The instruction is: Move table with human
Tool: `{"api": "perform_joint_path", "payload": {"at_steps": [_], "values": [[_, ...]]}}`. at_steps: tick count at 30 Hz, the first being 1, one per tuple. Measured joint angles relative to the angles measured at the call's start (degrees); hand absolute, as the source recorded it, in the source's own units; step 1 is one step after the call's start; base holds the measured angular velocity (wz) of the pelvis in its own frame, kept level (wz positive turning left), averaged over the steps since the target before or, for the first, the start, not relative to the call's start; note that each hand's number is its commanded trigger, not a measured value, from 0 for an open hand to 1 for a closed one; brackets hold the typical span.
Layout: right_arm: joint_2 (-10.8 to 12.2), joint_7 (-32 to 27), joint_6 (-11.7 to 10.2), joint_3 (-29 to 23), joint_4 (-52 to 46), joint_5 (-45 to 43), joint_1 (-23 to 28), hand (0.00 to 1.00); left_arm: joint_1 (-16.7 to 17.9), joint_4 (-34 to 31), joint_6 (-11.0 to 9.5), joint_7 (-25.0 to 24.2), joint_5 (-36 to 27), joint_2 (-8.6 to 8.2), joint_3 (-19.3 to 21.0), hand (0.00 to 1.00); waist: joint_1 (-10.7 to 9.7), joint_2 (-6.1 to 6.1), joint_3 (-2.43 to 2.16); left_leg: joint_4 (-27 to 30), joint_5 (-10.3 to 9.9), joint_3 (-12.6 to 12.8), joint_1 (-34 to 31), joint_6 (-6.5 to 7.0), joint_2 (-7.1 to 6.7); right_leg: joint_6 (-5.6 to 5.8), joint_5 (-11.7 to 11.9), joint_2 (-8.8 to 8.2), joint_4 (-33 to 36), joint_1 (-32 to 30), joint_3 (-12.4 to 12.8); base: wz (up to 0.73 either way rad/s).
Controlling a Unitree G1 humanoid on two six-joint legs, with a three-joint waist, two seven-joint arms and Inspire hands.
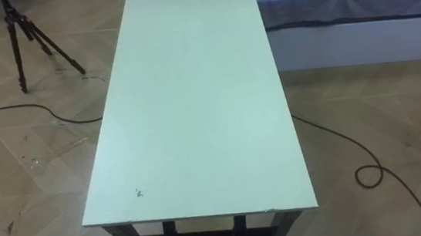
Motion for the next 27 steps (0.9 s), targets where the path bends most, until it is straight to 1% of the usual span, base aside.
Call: {"api": "perform_joint_path", "payload": {"at_steps": [8,12,14,15,18,20,21,23,25,27], "values": [[0.05,0.91,0.02,-0.41,0.03,-0.58,-0.12,0.00,-0.27,-0.12,-0.05,-0.13,1.87,0.13,0.01,0.00,-0.15,0.04,0.00,0.00,0.00,-0.03,-0.04,0.00,0.01,0.00,0.00,-0.02,0.00,-0.10,-0.16,0.00],[0.05,1.33,-0.14,-0.41,0.45,-0.07,-0.22,0.00,-0.26,-0.12,-0.07,-0.11,1.65,0.11,-0.05,0.00,-0.32,0.07,0.01,0.00,0.00,-0.01,-0.21,0.00,0.01,0.00,-0.01,0.00,-0.04,0.03,-0.19,0.00],[0.05,1.57,-0.19,-0.14,0.46,1.82,-0.13,0.00,-0.43,-0.17,-0.06,-0.27,0.11,0.14,-0.24,0.00,-0.54,0.07,0.01,0.00,0.00,-0.06,-0.56,0.00,0.01,0.00,0.00,0.00,-0.03,-0.05,-0.32,0.05],[0.05,1.72,-0.19,-0.13,0.51,2.10,-0.06,0.00,-0.43,-0.17,-0.06,-0.44,-0.43,0.14,-0.31,0.00,-0.56,0.36,0.14,0.01,0.00,-0.05,-0.62,0.00,0.01,0.00,0.00,0.00,-0.02,-0.08,-0.32,0.04],[0.02,2.85,-0.19,-0.21,0.54,3.39,-0.07,0.00,-0.40,-0.04,-0.04,-2.52,-3.66,0.14,-0.29,0.00,-1.15,0.29,0.10,0.07,0.00,-0.04,-0.97,0.00,0.01,0.00,0.00,-0.02,-0.06,-0.24,-0.36,0.03],[-0.01,4.35,-0.13,-0.19,0.59,4.89,0.14,0.00,-0.25,-0.02,0.25,-4.78,-6.88,0.17,-0.70,0.00,-1.23,0.53,0.04,0.09,0.00,0.00,-0.89,0.00,0.01,0.00,0.00,-0.02,-0.04,-0.22,-0.34,0.00],[-0.01,4.64,-0.04,-0.19,0.65,5.26,0.12,0.00,-0.24,-0.02,0.32,-5.45,-7.67,0.21,-0.93,0.00,-1.19,0.72,0.08,0.09,0.00,0.01,-0.88,0.00,0.01,0.00,0.00,-0.01,-0.04,-0.22,-0.33,0.00],[-0.17,6.21,0.35,-0.23,1.14,6.64,0.01,0.00,-0.16,-0.02,0.67,-8.54,-10.13,0.29,-1.52,0.00,-1.23,0.89,0.01,0.09,0.00,0.02,-0.77,0.00,0.02,0.00,0.00,0.00,-0.01,-0.17,-0.30,0.00],[-0.19,7.25,0.47,-0.34,0.80,7.04,-0.22,0.00,-0.18,-0.07,1.00,-10.68,-11.80,0.28,-1.60,0.00,-1.24,1.02,0.06,0.14,0.00,0.01,-0.93,0.00,0.03,-0.01,0.00,0.00,0.01,-0.29,-0.37,0.00],[-0.27,8.55,1.36,-0.28,-0.48,8.98,0.01,0.00,-0.15,-0.42,1.26,-12.10,-14.12,0.31,-2.58,0.00,-1.26,1.08,0.04,0.14,0.00,0.01,-1.07,0.00,0.03,-0.04,-0.03,-0.03,0.01,-0.43,-0.42,0.00]]}}
